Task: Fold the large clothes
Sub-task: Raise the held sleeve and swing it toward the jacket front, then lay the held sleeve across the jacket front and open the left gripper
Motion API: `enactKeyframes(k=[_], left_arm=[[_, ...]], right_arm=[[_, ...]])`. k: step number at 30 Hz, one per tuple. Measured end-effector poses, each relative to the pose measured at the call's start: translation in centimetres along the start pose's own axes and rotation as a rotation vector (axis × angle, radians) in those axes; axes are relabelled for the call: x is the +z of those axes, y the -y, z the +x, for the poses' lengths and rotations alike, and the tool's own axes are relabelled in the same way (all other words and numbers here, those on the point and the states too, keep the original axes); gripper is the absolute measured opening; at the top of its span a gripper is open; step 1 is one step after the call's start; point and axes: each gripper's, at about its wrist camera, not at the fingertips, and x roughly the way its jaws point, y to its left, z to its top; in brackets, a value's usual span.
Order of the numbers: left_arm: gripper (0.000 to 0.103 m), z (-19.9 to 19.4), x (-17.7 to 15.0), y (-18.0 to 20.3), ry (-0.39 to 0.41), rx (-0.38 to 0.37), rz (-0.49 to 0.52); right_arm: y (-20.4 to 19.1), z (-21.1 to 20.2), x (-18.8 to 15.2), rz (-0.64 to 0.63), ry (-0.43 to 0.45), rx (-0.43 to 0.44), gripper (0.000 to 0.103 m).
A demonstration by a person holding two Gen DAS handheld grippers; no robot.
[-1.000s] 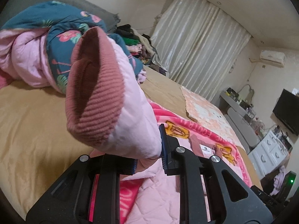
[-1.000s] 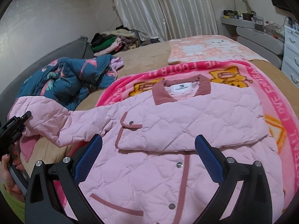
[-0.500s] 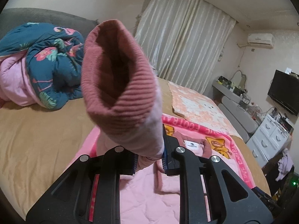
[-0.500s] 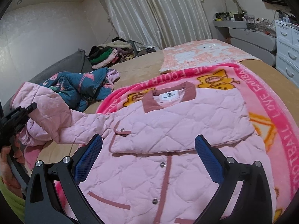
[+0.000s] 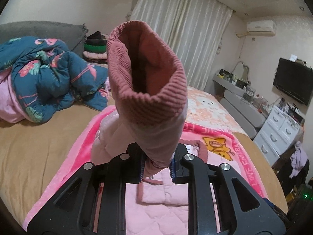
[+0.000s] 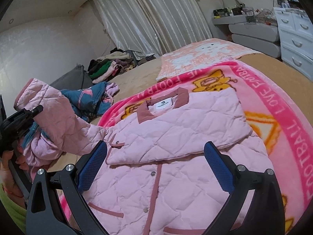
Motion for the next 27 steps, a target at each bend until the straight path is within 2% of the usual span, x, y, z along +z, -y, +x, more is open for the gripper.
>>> enactKeyframes(k=[3, 12, 27], left_arm=[[0.012, 0.7, -0.3, 2.1, -0.006, 0.001, 0.041], [0.012, 3.0, -1.4, 7.2, -0.058, -0.052, 0.082], [0.011, 7.1, -4.9, 11.9, -0.164, -0.103, 0.126]], right_arm=[[1.4, -0.5, -0.1, 0.026, 0.007, 0.006, 0.099], [5.2, -2.1, 0.1, 0.093, 0.037, 0.0, 0.099], [10.0, -2.7, -0.9, 0.191, 0.034, -0.013, 0.099]])
